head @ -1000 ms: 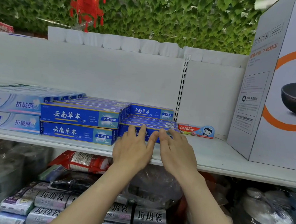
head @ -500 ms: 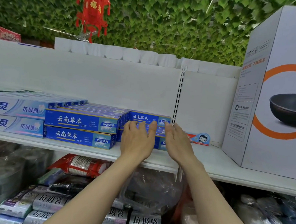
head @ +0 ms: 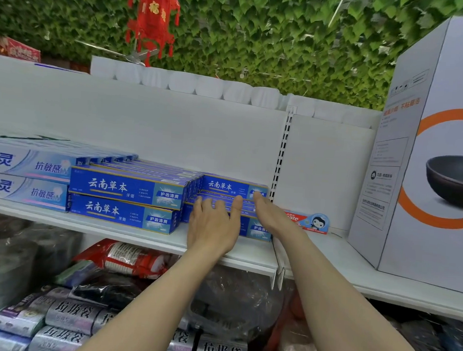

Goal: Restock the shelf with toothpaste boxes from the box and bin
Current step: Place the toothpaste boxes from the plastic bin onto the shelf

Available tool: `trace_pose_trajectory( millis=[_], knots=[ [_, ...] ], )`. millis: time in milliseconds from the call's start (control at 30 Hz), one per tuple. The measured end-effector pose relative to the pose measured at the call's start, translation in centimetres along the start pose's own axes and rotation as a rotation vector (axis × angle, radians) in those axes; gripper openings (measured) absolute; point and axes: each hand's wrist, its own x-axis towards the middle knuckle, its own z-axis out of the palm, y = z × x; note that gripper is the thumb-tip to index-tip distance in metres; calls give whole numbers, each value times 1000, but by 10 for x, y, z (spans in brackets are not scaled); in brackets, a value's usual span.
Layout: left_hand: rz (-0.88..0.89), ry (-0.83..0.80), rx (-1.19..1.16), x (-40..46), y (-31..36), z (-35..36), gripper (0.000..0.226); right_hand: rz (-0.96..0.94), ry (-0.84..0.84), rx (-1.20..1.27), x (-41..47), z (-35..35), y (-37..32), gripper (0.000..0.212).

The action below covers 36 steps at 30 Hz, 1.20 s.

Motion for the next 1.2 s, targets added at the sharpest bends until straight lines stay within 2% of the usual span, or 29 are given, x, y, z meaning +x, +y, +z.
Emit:
trace_pose_trajectory(
  millis=[300, 467, 567, 733, 833, 1000, 1100, 1200],
  knots=[
    [1, 12, 12, -2, 3, -1, 74, -3, 28, 81, 7, 6, 7, 97],
    [31, 97, -63, -5, 4, -5, 63, -184, 199, -58, -5, 1, 4, 68],
    [53, 157, -189, -12, 5, -13, 52, -383, 318, -30, -28, -1, -7, 36],
    [64, 318, -412, -44, -3, -42, 38, -495, 400, 207, -66, 20, -34, 35],
    [-32, 413, -594, -65, -29, -65, 31, -561, 342, 327, -94, 53, -59, 27],
    [-268, 569, -856, -94, -112, -112, 33, -636, 150, 575, -158, 129, -103, 22],
    [-425, 545, -994, -119, -178, -124, 27, -560, -113, 657, -185, 196, -122, 22],
    [-581, 512, -1044, -148, -259, -126, 43, -389, -354, 639, -196, 272, -136, 18]
  ],
)
